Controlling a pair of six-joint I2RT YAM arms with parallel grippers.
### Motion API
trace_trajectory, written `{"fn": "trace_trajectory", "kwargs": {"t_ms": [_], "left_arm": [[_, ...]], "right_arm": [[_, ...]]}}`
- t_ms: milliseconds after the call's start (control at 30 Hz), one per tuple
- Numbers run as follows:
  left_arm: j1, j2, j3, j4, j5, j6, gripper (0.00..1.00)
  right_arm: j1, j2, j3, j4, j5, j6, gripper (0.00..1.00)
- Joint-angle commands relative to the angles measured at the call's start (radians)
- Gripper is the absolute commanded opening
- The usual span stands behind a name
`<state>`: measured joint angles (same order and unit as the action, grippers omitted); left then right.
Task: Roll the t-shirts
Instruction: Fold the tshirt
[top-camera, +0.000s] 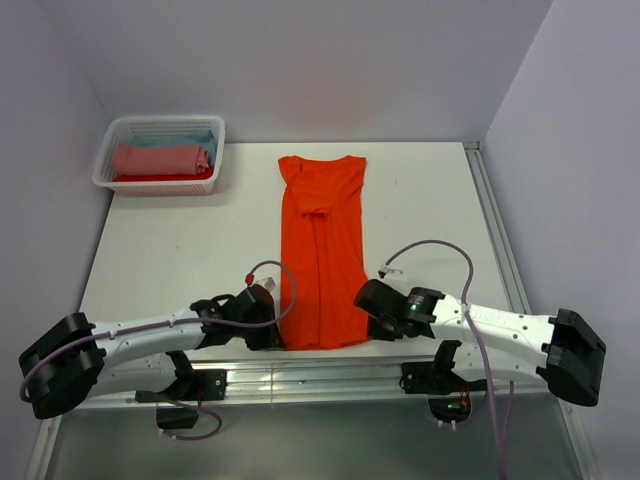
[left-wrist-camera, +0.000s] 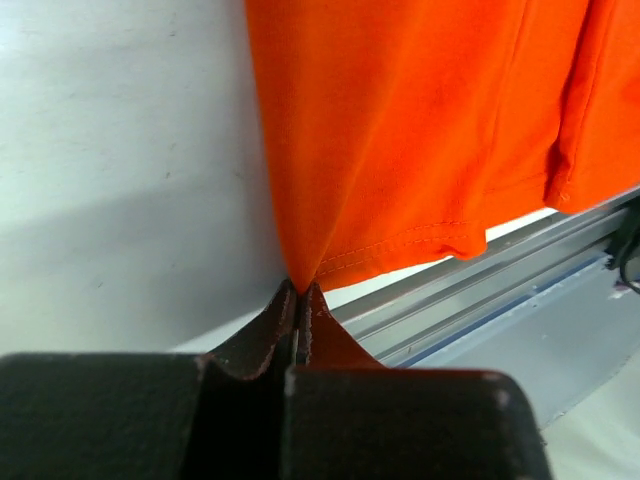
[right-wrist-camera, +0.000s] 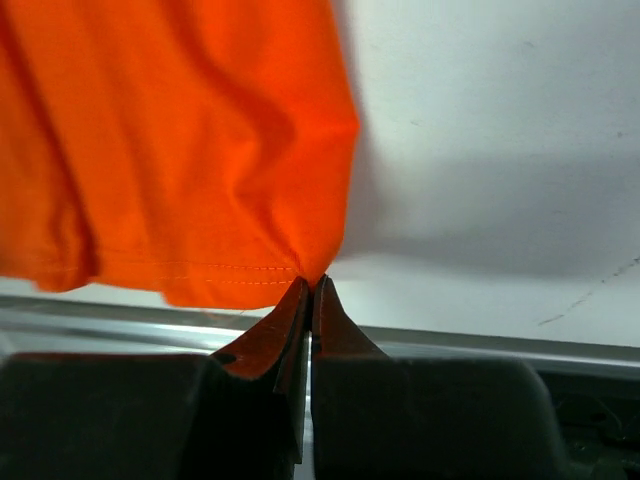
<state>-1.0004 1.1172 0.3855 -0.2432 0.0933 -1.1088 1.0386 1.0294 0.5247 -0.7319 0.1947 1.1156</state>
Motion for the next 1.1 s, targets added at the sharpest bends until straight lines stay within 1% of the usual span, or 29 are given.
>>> {"fn": "trace_trajectory", "kwargs": {"t_ms": [0,100,467,733,1067], "left_arm": [[-0.001,-0.017,0.053,-0.111,-0.017,0.052,0.0],[0.016,-0.008,0.064,-0.096,0.0,0.061,0.0],[0.109,0.0,0.205,-0.176,-0.02,0.136,0.0],[0.181,0.064,0.299,-0.197,-0.004,0.208,0.0],[0.296,0.118,0.358,-0.196,0.026,0.291,0.0]], "right_arm": [[0.003,0.001,0.104,-0.052,0.045,-0.054,0.0],[-0.02,0.02,0.135,-0.054,0.046,-0.089,0.0],[-0.124,0.054,0.178,-0.008,0.005,-0.204,0.0],[-0.213,0.08,0.242,-0.004,-0.026,-0.287,0.0],[-0.299,0.199,0.346,0.009,-0.054,-0.378,0.0]]}}
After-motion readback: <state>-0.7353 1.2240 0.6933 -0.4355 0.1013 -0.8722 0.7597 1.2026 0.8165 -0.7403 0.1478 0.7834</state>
